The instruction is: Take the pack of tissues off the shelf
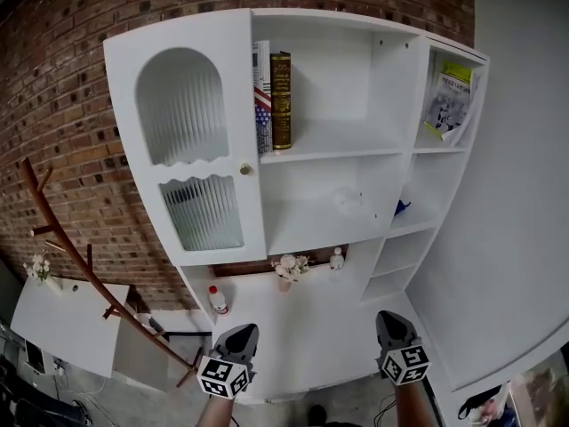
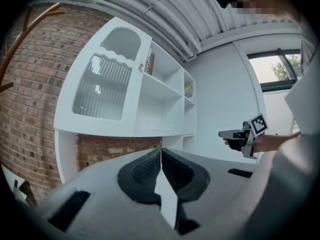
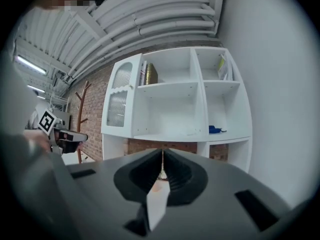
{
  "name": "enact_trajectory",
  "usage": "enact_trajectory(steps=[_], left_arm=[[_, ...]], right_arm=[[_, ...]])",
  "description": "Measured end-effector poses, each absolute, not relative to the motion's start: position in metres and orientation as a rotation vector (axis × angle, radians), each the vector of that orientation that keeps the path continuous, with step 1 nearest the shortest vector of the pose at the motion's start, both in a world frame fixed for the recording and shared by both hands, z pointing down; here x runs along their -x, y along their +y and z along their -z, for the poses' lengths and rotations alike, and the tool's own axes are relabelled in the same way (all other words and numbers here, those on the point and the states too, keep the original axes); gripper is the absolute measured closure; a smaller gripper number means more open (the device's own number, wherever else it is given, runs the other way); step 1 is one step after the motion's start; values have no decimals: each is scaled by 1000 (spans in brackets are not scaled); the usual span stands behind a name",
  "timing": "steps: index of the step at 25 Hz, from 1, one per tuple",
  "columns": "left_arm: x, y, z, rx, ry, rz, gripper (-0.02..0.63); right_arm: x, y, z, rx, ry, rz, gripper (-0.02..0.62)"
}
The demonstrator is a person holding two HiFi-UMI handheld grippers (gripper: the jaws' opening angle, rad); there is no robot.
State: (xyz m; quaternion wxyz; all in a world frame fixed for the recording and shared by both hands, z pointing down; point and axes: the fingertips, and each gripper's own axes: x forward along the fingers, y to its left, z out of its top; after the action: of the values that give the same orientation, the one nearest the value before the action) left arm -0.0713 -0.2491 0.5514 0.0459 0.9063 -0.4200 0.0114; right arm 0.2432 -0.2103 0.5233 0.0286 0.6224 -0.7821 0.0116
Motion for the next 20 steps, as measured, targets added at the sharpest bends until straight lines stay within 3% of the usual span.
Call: enact_trajectory(steps=[20], left_arm=[[7,-300,-555,-2681,-1421,-58,580]], right_arm=[[-276,-350,-501,-1617,-2487,87,565]])
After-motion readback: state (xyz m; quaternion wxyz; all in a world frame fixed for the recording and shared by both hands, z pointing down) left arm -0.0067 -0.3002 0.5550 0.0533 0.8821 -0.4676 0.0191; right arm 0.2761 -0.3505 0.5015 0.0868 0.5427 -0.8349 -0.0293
